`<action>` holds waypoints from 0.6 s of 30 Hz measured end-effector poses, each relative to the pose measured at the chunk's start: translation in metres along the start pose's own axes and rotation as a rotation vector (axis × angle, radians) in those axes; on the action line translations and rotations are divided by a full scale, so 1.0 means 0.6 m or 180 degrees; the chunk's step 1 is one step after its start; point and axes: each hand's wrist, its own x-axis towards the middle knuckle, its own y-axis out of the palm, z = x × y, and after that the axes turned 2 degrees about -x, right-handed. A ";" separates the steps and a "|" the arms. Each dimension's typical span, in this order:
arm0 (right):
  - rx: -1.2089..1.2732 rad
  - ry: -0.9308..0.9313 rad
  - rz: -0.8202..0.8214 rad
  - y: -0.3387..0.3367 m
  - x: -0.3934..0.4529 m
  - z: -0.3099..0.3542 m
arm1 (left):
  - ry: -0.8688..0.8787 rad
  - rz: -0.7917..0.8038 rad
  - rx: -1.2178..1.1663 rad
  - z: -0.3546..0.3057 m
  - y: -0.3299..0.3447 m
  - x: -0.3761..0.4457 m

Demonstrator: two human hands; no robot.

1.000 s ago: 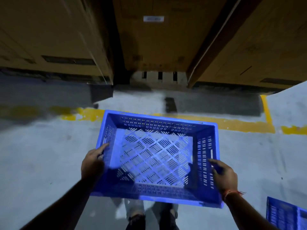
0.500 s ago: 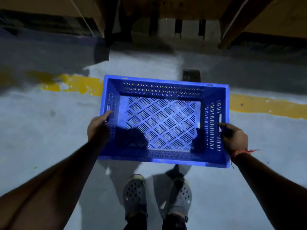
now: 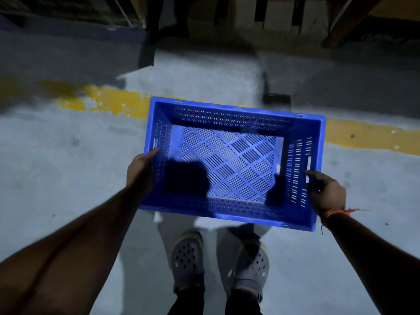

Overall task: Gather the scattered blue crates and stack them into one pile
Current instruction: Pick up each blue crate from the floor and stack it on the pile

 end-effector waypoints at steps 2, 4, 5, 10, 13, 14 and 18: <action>-0.0006 0.0037 0.0002 0.001 0.000 0.002 | 0.0012 0.0039 0.0108 0.004 -0.006 -0.001; 0.0022 0.0067 0.0003 0.001 -0.002 0.003 | 0.0015 0.0084 0.0144 0.002 -0.006 -0.006; 0.0054 0.0080 0.0021 0.002 -0.004 0.004 | 0.0031 0.0018 0.0219 0.001 -0.004 -0.009; 0.0052 0.0051 0.0078 0.004 -0.020 -0.006 | 0.0121 0.0089 0.0445 0.009 -0.002 -0.022; 0.0093 0.0048 0.0215 -0.001 -0.025 -0.011 | 0.0183 0.0111 0.0428 0.003 -0.003 -0.030; 0.0031 0.0022 0.0318 -0.004 -0.024 -0.013 | 0.0163 0.0145 0.0373 -0.001 -0.004 -0.034; -0.0206 -0.0180 0.0555 -0.030 -0.043 -0.003 | 0.0149 -0.0007 0.0186 -0.020 -0.026 -0.061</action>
